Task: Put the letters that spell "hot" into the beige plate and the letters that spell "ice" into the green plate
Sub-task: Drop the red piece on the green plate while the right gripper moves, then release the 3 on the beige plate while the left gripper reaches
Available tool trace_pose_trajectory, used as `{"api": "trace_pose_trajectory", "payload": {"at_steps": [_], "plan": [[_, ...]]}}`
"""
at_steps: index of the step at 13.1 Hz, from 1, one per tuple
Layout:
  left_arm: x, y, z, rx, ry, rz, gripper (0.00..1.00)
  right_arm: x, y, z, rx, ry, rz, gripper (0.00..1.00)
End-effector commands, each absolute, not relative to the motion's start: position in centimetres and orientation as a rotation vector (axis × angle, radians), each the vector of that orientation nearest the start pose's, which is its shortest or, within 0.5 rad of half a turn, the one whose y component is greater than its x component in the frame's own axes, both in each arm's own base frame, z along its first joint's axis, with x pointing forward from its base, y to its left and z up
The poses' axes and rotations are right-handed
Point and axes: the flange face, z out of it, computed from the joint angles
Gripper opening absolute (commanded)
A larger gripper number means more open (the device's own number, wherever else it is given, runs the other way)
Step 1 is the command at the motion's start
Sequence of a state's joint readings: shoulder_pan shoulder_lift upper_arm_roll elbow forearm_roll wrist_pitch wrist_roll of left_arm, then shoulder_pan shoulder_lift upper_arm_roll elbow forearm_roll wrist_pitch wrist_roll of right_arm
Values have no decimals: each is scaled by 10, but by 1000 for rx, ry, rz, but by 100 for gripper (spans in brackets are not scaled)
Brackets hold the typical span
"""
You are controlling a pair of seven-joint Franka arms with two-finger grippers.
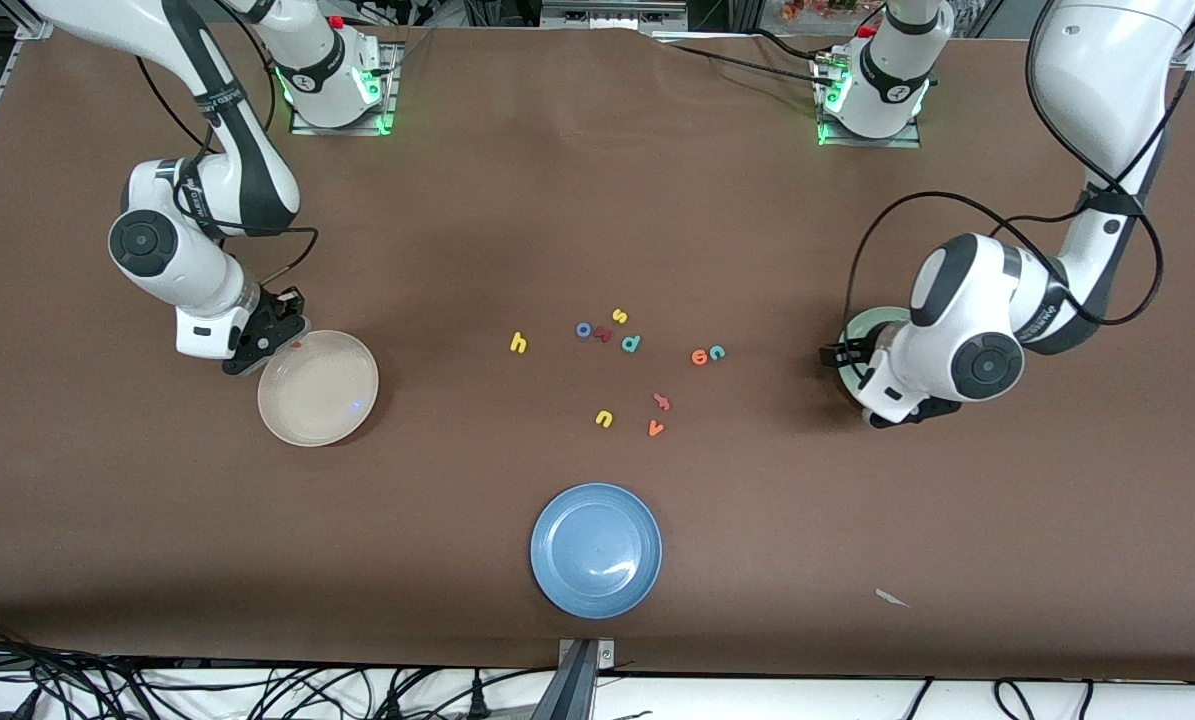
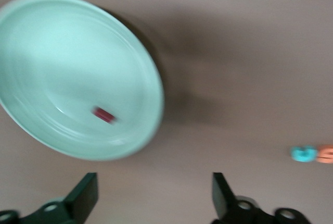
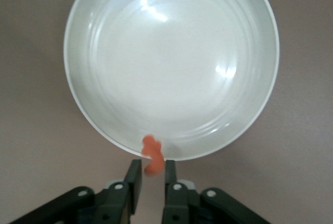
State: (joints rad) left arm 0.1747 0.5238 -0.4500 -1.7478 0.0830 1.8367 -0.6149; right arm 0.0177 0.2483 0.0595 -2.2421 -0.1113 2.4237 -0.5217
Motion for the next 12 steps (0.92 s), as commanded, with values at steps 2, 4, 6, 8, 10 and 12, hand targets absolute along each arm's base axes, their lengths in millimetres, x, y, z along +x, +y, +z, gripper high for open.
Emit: {"api": "trace_pose_trajectory", "payload": {"at_steps": [2, 4, 6, 8, 10, 12], "plan": [[589, -192, 273, -3010, -758, 577, 100, 536, 47, 250, -2976, -1030, 123, 52], [576, -220, 252, -2991, -923, 505, 100, 532, 51, 238, -2969, -981, 156, 52], [562, -241, 236, -2991, -1026, 442, 100, 526, 60, 210, -2954, -758, 203, 52], [548, -258, 218, -3003, -1104, 379, 100, 526, 100, 213, -2947, -623, 185, 51], [539, -274, 201, -3007, -1142, 364, 99, 534, 142, 221, -2988, -407, 164, 51], [534, -287, 185, -3001, -1155, 314, 96, 538, 200, 218, -3028, -143, 163, 51]]}}
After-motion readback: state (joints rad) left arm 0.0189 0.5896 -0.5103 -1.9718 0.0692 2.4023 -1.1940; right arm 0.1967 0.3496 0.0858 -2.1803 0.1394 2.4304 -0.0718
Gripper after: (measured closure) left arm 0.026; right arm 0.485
